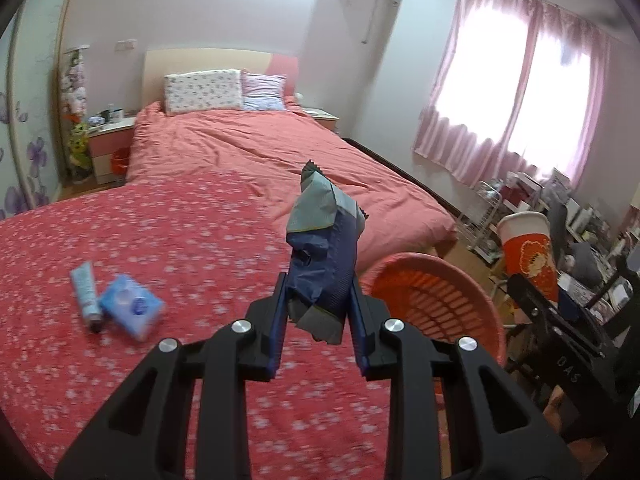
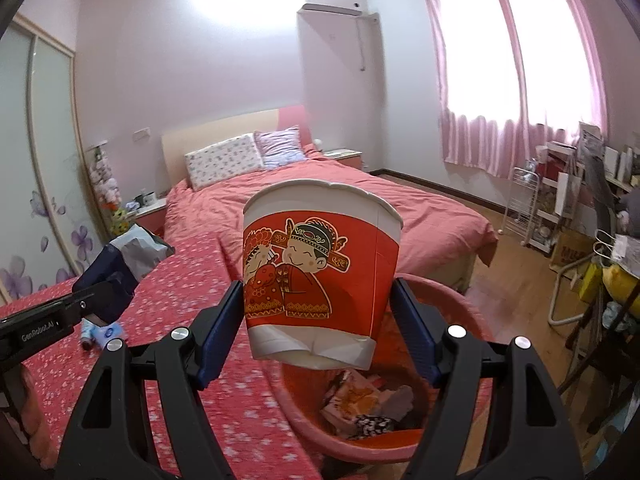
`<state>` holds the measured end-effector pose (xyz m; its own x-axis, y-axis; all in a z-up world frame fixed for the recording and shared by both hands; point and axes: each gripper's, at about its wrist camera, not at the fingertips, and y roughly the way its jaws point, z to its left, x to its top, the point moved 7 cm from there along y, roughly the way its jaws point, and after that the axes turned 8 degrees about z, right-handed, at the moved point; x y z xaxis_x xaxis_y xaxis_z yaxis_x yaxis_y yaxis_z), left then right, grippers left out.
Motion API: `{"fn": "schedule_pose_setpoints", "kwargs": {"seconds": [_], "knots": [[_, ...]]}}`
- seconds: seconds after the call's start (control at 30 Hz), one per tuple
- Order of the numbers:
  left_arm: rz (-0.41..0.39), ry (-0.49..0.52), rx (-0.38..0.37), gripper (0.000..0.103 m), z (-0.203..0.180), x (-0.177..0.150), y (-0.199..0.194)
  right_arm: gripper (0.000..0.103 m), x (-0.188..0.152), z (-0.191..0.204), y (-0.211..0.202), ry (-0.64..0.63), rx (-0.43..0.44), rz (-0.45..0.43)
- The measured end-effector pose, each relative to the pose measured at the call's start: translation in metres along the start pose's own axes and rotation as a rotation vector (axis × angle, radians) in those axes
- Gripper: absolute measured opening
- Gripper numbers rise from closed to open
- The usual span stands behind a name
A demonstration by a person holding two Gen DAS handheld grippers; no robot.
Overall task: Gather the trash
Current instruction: 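Carry the packet and cup over the orange basket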
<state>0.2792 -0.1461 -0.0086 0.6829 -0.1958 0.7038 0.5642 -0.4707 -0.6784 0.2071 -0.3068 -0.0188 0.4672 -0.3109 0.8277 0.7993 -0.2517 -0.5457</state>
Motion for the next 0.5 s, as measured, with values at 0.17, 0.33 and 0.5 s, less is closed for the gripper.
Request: {"fn": "schedule_pose_setpoints", "kwargs": {"seconds": [0.17, 0.33, 0.5], "knots": [[0.026, 0.024, -0.046, 0.028, -0.032, -0.001, 0.021, 0.073, -0.004, -0.021, 0.003, 0.042, -0.024, 0.001], [0.050, 0.050, -0.091, 0.028, -0.060, -0.003, 0.041, 0.073, -0.008, -0.041, 0.005, 0.092, -0.046, 0.004], [0.074, 0.074, -0.131, 0.028, -0.082, -0.008, 0.056, 0.073, -0.009, -0.060, 0.009, 0.126, -0.056, 0.006]]}}
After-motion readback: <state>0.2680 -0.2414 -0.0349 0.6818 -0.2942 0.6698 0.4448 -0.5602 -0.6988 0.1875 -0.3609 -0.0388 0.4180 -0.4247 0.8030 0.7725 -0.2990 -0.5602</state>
